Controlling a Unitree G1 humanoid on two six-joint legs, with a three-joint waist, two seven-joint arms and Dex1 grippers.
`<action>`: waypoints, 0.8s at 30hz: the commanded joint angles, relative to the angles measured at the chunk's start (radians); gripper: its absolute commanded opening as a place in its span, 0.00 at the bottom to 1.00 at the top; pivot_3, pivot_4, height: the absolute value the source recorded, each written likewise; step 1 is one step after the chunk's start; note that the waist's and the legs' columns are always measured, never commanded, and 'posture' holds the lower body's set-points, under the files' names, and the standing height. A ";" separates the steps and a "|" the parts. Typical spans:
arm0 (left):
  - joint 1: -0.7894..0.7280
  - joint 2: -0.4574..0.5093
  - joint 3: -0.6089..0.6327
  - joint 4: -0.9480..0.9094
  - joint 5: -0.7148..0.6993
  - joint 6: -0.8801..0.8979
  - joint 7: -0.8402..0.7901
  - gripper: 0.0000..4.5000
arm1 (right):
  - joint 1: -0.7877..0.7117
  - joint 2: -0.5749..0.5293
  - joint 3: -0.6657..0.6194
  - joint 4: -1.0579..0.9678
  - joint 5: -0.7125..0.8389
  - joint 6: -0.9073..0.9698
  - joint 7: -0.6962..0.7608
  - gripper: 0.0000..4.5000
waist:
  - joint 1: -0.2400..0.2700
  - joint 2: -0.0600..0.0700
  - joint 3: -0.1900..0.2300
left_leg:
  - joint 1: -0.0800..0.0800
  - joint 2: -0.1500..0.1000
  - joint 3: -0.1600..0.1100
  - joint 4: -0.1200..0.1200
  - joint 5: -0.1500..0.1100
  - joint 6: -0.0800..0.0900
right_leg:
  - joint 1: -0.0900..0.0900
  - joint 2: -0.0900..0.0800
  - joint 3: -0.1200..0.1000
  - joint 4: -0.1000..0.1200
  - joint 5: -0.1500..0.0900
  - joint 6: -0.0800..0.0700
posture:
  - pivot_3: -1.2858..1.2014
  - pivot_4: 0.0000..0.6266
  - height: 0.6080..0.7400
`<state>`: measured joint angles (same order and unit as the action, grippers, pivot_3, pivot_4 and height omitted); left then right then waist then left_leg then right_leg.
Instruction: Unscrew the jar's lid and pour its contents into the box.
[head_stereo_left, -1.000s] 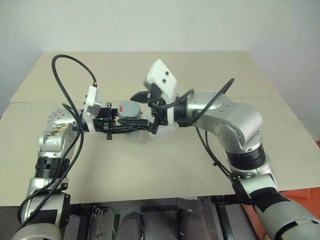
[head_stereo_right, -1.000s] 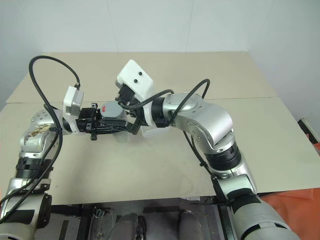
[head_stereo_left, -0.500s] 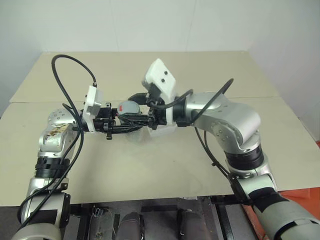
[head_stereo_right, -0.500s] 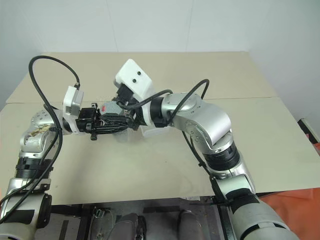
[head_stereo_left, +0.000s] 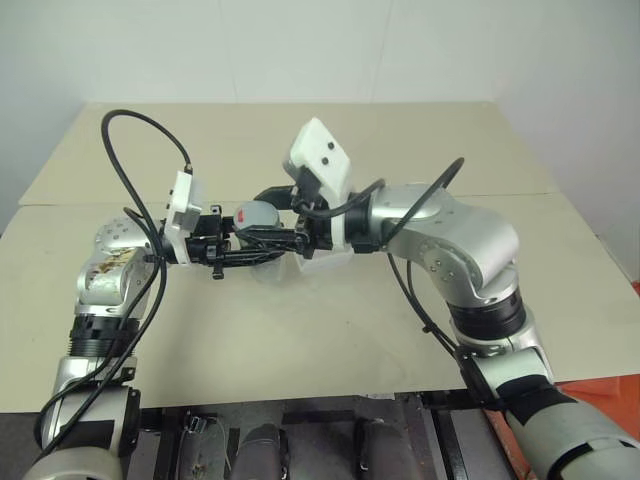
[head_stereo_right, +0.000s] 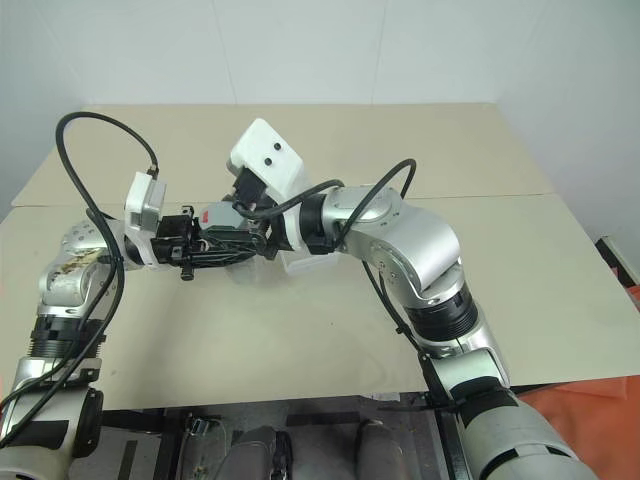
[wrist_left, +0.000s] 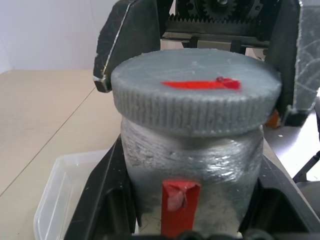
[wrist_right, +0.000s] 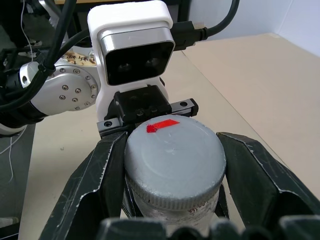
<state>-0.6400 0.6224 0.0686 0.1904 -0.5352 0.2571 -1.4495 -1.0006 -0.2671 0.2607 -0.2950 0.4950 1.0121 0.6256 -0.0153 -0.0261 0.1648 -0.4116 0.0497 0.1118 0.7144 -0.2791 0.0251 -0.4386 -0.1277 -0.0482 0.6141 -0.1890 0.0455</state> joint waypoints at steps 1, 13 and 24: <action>0.047 0.001 -0.009 -0.065 -0.012 -0.003 -0.007 0.45 | -0.053 -0.023 -0.067 0.001 -0.026 -0.089 -0.001 0.62 | 0.000 0.000 0.000 | 0.000 0.000 0.000 0.000 0.000 0.000 | 0.000 0.000 0.000 0.000 0.000 0.000 | 0.52 0.24 1.00; 0.077 0.014 -0.017 -0.095 -0.036 0.017 -0.026 0.45 | -0.058 -0.079 -0.110 0.037 -0.019 -0.203 0.102 0.62 | -0.003 0.000 0.000 | 0.000 0.000 0.000 0.000 0.000 0.000 | 0.000 0.000 -0.001 0.000 0.000 0.000 | 0.52 0.24 1.00; 0.005 -0.006 0.082 -0.035 -0.028 -0.023 0.134 0.45 | 0.190 -0.195 -0.238 0.015 -0.117 -0.152 -0.088 0.62 | 0.008 0.000 0.000 | -0.001 0.000 -0.001 0.000 0.000 0.000 | 0.000 0.000 -0.001 -0.001 0.000 0.000 | 0.52 0.24 1.00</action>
<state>-0.6172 0.6188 0.1117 0.1729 -0.5515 0.2572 -1.3494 -0.8237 -0.4472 0.0784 -0.2374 0.3932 0.8480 0.5759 -0.0077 -0.0263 0.1647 -0.4129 0.0496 0.1111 0.7141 -0.2792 0.0252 -0.4384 -0.1277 -0.0491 0.6124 -0.1890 0.0455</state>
